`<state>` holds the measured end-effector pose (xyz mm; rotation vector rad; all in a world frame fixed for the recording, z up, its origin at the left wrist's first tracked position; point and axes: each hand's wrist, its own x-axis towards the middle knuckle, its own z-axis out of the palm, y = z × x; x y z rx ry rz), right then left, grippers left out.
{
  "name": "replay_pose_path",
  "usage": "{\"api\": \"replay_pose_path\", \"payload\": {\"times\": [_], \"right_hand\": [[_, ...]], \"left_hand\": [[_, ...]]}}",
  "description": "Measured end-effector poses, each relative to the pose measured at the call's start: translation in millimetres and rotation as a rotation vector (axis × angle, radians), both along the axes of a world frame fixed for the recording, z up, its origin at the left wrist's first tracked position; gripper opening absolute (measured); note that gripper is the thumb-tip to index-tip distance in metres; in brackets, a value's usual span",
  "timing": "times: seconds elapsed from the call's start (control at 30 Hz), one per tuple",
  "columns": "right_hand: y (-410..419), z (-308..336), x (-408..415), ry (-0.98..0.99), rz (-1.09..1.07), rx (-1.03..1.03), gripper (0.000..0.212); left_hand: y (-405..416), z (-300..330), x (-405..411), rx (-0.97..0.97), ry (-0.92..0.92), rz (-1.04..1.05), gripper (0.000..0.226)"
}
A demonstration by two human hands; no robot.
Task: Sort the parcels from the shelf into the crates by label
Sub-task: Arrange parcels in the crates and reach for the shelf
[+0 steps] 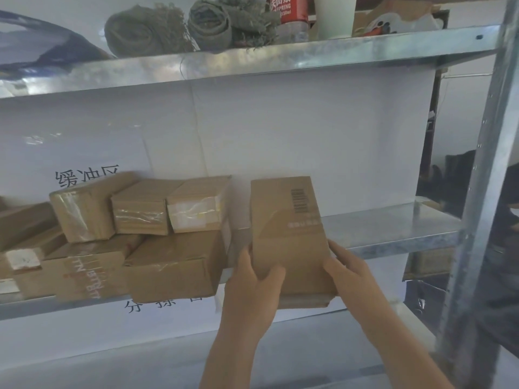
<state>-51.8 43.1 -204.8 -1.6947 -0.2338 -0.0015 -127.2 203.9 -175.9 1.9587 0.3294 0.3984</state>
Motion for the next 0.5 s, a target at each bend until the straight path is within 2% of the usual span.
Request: {"api": "replay_pose_path", "payload": {"times": [0.1, 0.17, 0.2, 0.27, 0.33, 0.5], "right_hand": [[-9.4, -5.4, -4.7, 0.01, 0.013, 0.027, 0.048], [-15.7, -11.7, -6.3, 0.018, 0.002, 0.012, 0.049], [-18.9, -13.6, -9.0, 0.017, -0.01, -0.003, 0.048], [-29.8, -18.3, -12.9, -0.006, -0.02, -0.01, 0.06], [-43.0, -16.5, -22.7, -0.04, -0.011, 0.017, 0.063], [-74.8, -10.3, -45.7, -0.063, -0.077, 0.097, 0.045]], "left_hand": [[0.0, -6.4, -4.0, -0.029, 0.03, -0.08, 0.065], [0.3, -10.6, -6.1, -0.025, 0.029, -0.113, 0.063], [0.6, -14.2, -6.4, -0.032, 0.026, -0.135, 0.06], [-1.4, -17.6, -8.9, -0.057, 0.013, -0.166, 0.054], [-2.3, -24.5, -7.7, -0.101, -0.048, -0.204, 0.048], [-19.3, -23.4, -3.1, -0.388, -0.165, -0.24, 0.019]]}}
